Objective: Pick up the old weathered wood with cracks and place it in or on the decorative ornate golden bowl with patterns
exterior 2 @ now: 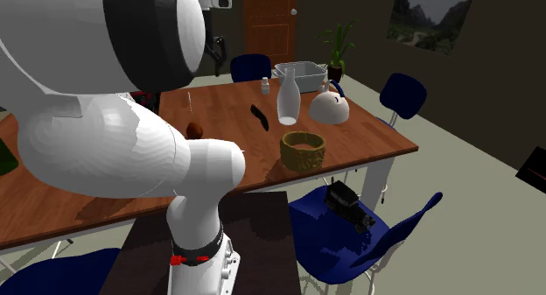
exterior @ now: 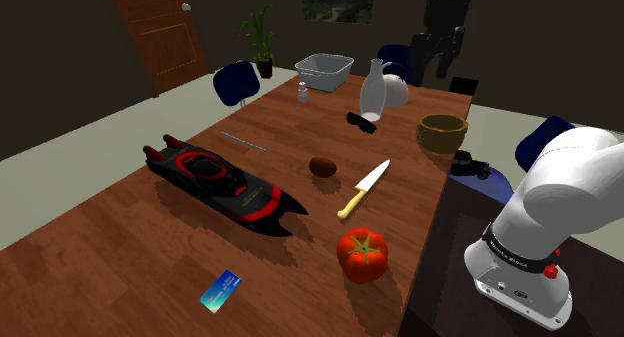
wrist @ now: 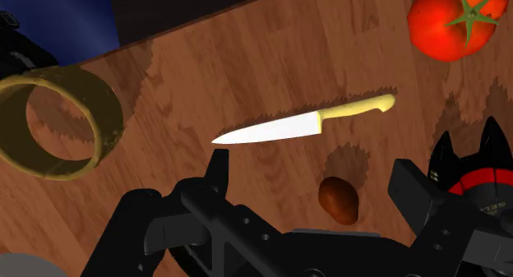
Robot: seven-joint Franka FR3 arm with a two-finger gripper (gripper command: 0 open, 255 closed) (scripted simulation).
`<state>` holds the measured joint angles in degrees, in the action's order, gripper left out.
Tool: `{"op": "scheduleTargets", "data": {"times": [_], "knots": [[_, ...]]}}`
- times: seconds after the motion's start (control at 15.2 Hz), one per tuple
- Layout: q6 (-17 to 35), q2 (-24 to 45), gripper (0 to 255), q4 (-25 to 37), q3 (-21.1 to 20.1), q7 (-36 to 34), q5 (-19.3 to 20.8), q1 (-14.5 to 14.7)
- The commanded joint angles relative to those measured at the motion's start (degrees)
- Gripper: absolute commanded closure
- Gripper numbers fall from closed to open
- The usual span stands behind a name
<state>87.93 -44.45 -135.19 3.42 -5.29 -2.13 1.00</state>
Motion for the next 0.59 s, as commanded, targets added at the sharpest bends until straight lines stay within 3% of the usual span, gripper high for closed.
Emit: {"op": "scheduleTargets", "data": {"times": [0.0, 0.53], "knots": [[0.0, 0.0, 0, 0.0, 0.0, 0.0, 0.0, 0.0], [15.3, 6.3, 0, -6.0, 9.1, 17.0, 5.2, 0.9]]}}
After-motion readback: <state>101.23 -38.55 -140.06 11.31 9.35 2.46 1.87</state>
